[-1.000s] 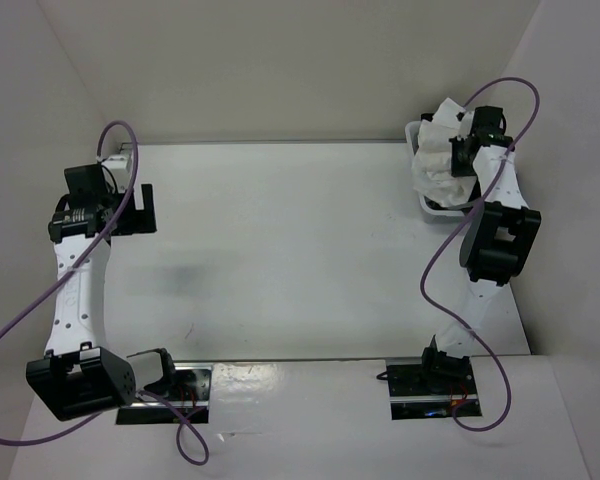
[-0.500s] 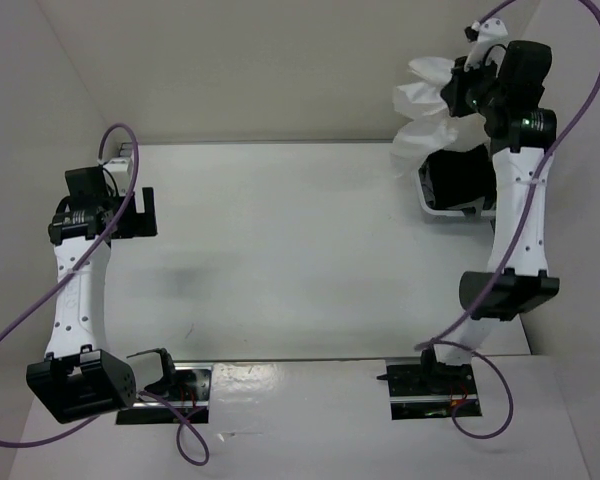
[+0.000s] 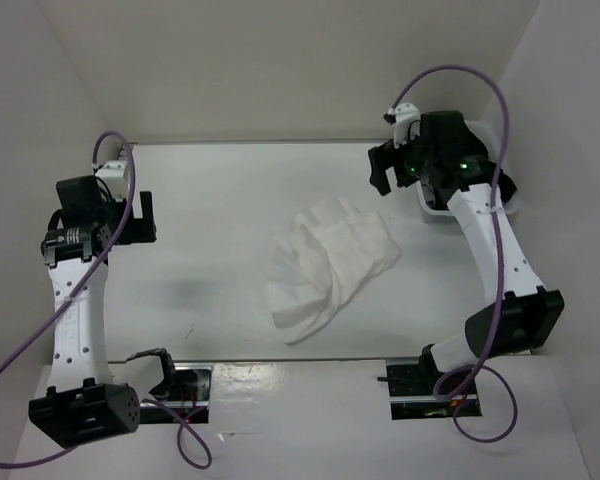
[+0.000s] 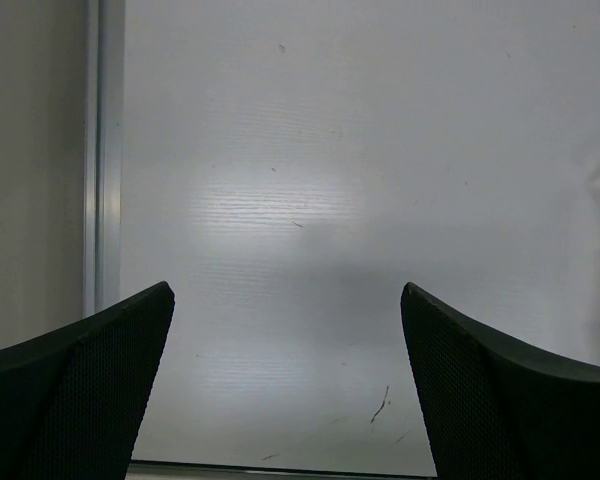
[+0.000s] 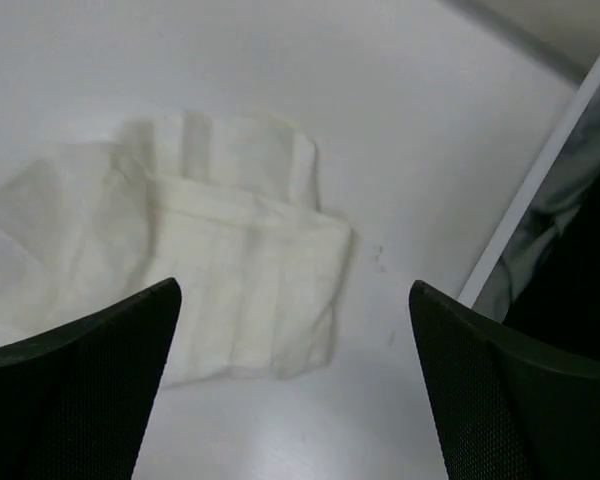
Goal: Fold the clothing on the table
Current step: Move the skirt to the center of the board
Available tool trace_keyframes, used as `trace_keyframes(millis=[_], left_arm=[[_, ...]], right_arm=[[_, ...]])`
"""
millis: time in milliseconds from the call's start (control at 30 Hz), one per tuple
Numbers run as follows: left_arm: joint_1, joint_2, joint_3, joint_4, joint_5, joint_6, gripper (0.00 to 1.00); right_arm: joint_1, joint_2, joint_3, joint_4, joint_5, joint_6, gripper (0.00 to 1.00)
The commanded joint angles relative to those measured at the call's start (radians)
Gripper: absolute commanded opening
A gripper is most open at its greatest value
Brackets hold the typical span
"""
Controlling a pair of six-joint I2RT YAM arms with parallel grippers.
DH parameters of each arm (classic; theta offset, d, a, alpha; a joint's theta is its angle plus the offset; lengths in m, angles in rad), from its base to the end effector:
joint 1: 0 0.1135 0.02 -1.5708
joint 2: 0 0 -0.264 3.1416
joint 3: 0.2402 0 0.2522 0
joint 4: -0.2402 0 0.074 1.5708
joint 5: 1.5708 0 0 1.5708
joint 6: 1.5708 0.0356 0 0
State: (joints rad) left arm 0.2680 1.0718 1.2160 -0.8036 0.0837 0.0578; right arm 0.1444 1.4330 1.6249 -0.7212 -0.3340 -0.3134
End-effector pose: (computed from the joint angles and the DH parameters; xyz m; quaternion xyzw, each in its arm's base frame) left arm 0.2071 0.0538 0.3728 -0.0758 0.8941 0.0342 0.4400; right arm 0.3008 0.0555 0.4263 -0.2746 0.8143 0.1023 0.5010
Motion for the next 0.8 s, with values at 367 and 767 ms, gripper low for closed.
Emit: trace_keyframes(millis=[367,767], left_arm=[[0.016,-0.145,-0.072,-0.039,0.149,0.045,1.0],[-0.166,0.488,0.206,-0.152,0.691,0.137,1.0]], right_arm=[[0.284,0.078,-0.157,0.002,0.167,-0.053,0.99],[0.178,0.014,-0.359,0.062,0.233,-0.053,0.99]])
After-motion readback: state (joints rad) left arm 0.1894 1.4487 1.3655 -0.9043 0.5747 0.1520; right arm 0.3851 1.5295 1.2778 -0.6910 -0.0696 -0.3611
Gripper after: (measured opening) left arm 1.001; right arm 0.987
